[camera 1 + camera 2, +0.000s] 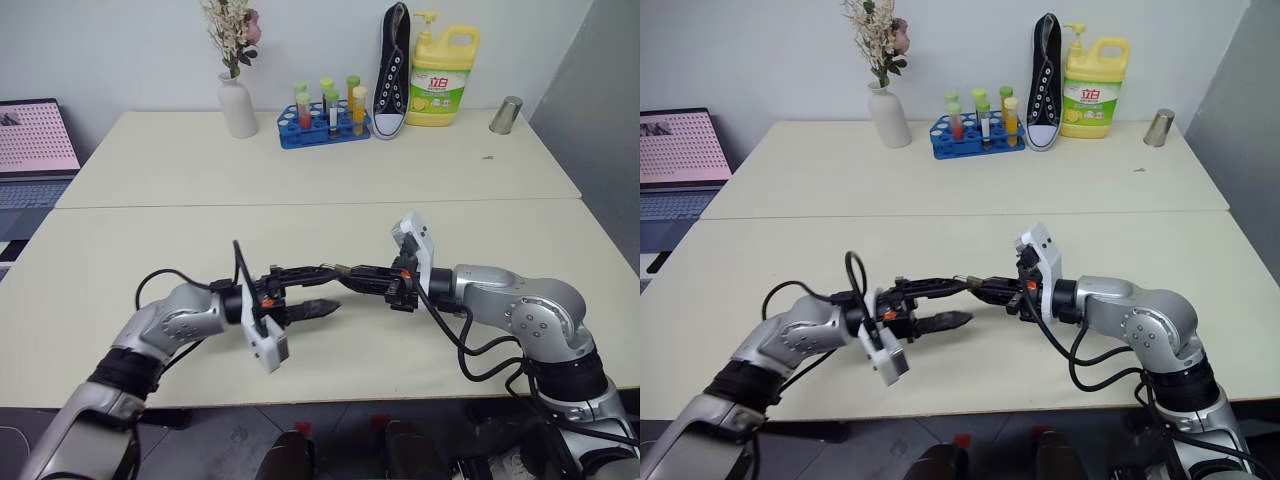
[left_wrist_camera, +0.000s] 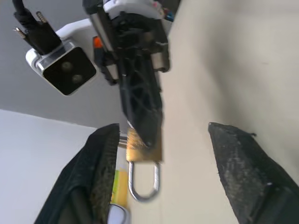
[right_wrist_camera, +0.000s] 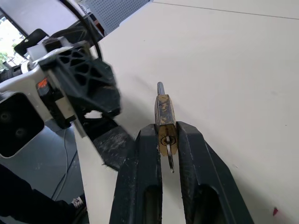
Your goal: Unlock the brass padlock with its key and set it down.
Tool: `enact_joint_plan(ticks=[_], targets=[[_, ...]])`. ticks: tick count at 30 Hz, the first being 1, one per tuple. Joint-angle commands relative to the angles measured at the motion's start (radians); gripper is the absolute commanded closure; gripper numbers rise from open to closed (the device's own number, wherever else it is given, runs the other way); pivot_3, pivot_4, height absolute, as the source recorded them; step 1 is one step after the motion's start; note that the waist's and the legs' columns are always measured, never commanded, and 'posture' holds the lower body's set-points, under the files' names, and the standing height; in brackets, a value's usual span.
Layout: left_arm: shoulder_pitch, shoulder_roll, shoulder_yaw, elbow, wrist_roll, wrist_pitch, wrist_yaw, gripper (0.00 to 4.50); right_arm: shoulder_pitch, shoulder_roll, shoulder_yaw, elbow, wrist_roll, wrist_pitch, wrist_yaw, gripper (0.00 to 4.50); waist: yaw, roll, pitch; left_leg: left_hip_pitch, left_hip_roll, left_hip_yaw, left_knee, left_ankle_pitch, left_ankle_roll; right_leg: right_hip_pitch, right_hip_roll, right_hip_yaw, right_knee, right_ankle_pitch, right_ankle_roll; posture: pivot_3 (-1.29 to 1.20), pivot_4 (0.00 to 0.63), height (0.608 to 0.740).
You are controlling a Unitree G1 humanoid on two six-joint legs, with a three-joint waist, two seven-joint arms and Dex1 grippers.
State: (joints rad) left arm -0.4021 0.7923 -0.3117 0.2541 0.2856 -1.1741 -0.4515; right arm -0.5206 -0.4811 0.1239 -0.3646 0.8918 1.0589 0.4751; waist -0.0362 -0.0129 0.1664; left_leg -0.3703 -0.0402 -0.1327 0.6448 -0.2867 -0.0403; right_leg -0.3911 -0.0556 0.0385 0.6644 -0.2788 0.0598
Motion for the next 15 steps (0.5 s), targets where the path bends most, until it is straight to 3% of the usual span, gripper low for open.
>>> enact_joint_plan(ticks=[1,4,9,12,15], targets=[[0.041,0.026,0.025,-0.089,-0.093,0.046,-0.014,1.46,0.003,-0.01,-0.031,-0.016,-0.021,-0.024,0.021,4.37,0.003,0.0,0.0,0.0,0.0,0.0,0.0,0.0,0.0,0.0,0.0,0.0,0.0,0.0,0.0,0.0,0.15,0.74],[0.1,0.022,0.049,-0.144,-0.242,0.231,-0.043,2.04,0.006,-0.029,-0.035,-0.016,-0.046,-0.041,0.044,4.37,0.004,0.0,0.0,0.0,0.0,0.0,0.0,0.0,0.0,0.0,-0.001,0.0,0.0,0.0,0.0,0.0,0.15,0.74],[0.078,-0.025,0.053,-0.204,-0.539,0.606,-0.19,3.67,0.012,-0.055,-0.035,-0.042,-0.065,-0.067,0.092,4.37,0.004,0.0,0.0,0.0,0.0,0.0,0.001,0.0,0.0,0.001,0.0,-0.001,0.0,0.0,0.0,0.0,0.15,0.74],[0.067,-0.048,0.075,-0.232,-0.598,0.715,-0.246,4.5,0.014,-0.057,-0.034,-0.049,-0.069,-0.072,0.104,4.37,0.003,0.0,0.0,0.0,0.0,0.0,0.001,0.0,0.0,0.001,0.0,-0.001,0.0,0.0,0.0,0.0,0.15,0.74],[0.055,-0.082,0.085,-0.252,-0.668,0.861,-0.292,4.5,0.016,-0.052,-0.034,-0.067,-0.066,-0.073,0.115,4.37,0.002,0.0,0.0,0.0,0.0,0.0,0.0,0.0,0.0,0.001,0.0,-0.001,0.0,0.0,0.0,0.0,0.15,0.74]])
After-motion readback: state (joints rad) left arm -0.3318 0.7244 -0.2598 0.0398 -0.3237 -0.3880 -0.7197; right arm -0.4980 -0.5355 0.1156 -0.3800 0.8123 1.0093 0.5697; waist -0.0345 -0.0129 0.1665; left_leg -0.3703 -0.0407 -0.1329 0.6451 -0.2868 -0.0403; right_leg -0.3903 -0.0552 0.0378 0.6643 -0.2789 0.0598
